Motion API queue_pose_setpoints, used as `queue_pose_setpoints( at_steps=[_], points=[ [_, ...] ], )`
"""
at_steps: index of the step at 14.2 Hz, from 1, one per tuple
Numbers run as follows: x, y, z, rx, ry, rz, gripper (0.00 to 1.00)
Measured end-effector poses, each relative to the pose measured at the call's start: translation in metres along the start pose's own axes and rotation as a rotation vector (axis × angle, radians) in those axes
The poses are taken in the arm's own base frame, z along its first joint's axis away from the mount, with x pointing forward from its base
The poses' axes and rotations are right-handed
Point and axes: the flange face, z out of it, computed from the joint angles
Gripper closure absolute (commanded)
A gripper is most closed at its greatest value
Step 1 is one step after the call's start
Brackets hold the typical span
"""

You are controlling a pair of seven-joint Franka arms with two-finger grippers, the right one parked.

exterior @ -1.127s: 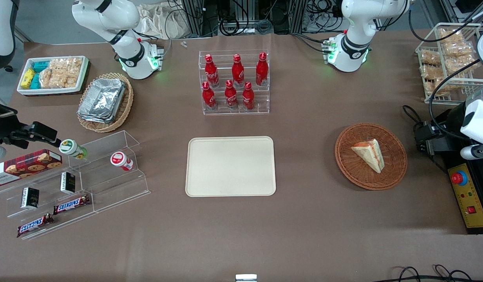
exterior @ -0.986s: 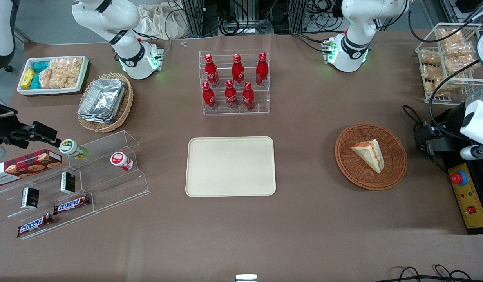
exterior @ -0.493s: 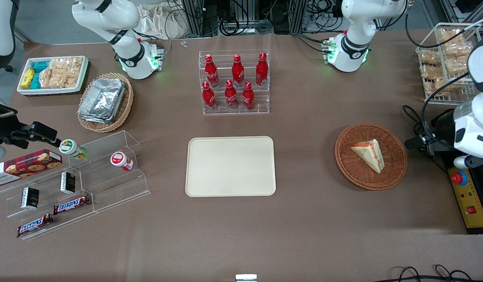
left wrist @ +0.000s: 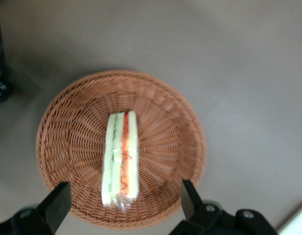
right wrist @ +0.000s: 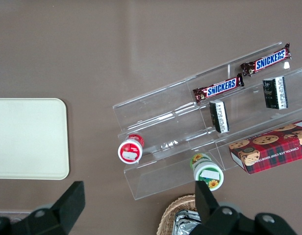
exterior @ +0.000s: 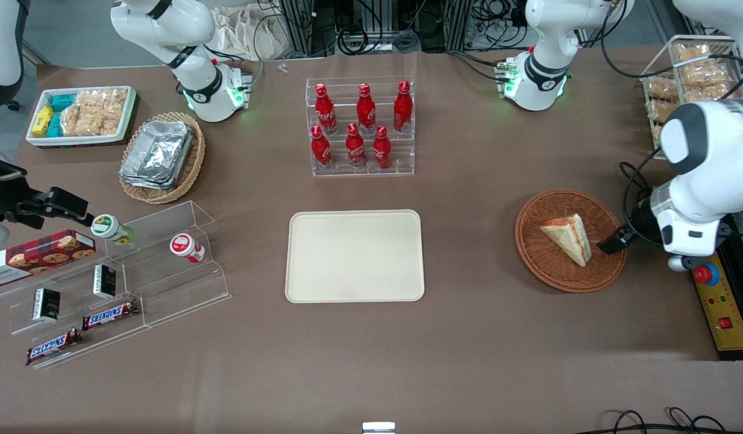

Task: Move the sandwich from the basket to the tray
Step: 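Lower the open left gripper around the wrapped sandwich in the basket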

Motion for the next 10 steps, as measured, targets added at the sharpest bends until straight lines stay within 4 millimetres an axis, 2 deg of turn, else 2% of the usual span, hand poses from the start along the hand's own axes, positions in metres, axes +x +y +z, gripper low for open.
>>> queue_pose_setpoints(
  at_steps=[2,10],
  points=[
    [-0.014,-0.020,0.036,0.010,-0.011,-0.040,0.01],
    [-0.042,-0.042,0.088,0.019,-0.016,-0.151,0.01]
  ],
)
